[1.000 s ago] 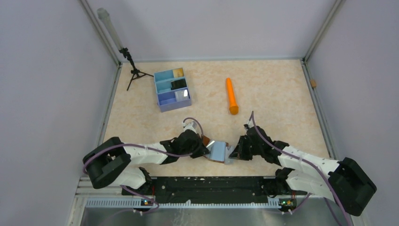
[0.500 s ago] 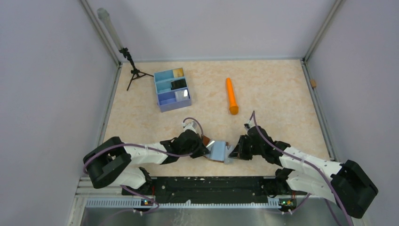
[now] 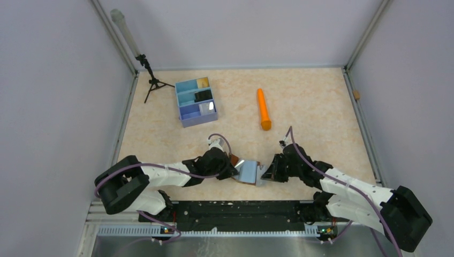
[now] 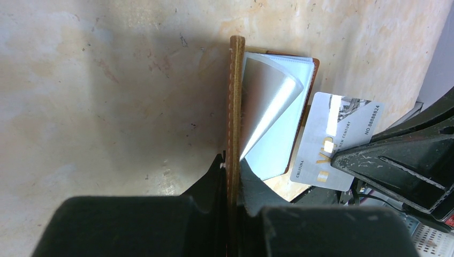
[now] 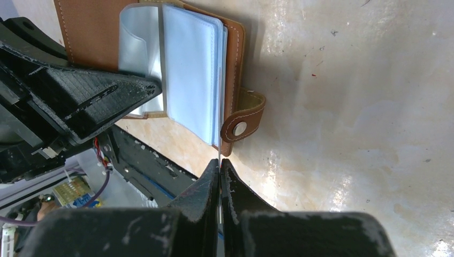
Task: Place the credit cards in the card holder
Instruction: Insert the credit card into the card holder.
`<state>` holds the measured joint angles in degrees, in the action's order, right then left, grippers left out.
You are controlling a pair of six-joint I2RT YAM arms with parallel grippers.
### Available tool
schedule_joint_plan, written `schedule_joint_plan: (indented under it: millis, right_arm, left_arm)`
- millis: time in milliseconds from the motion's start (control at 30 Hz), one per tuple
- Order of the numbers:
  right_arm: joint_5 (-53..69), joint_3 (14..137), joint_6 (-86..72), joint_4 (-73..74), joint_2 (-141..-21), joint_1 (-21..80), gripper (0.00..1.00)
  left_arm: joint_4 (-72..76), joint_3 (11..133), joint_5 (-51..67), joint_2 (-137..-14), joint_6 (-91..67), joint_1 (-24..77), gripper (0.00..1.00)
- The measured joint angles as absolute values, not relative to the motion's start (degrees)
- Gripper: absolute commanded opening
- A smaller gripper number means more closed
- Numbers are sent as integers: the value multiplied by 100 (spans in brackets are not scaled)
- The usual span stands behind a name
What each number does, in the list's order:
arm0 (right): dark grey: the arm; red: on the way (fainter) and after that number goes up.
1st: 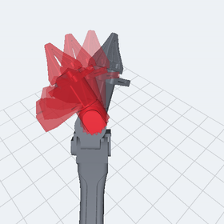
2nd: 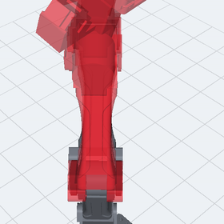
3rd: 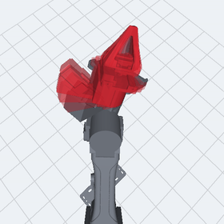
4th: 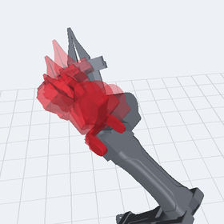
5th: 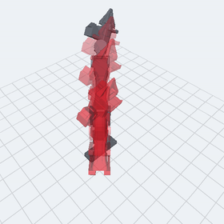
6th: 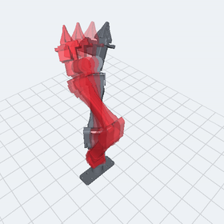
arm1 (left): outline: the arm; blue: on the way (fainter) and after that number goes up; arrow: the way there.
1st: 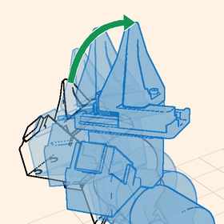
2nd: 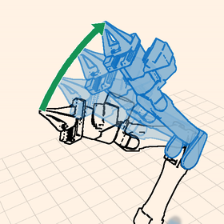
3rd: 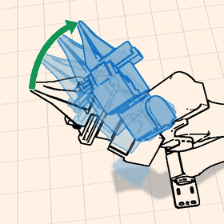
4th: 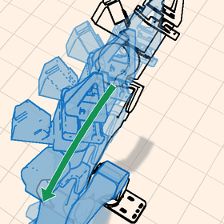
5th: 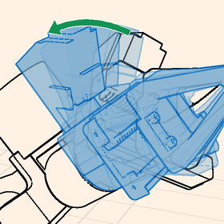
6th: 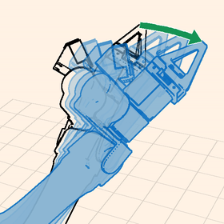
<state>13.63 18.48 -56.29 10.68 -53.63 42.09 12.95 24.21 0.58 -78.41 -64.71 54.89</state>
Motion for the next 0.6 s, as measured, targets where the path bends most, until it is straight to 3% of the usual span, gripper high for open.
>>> schedule_joint_plan:
  millis: [600]
  right_arm:
    - [1406, 1796, -5714, 644, -5690, 4209, 0]
  left_arm:
    - [1339, 2421, 56, -7905, -6479, 5489, 0]
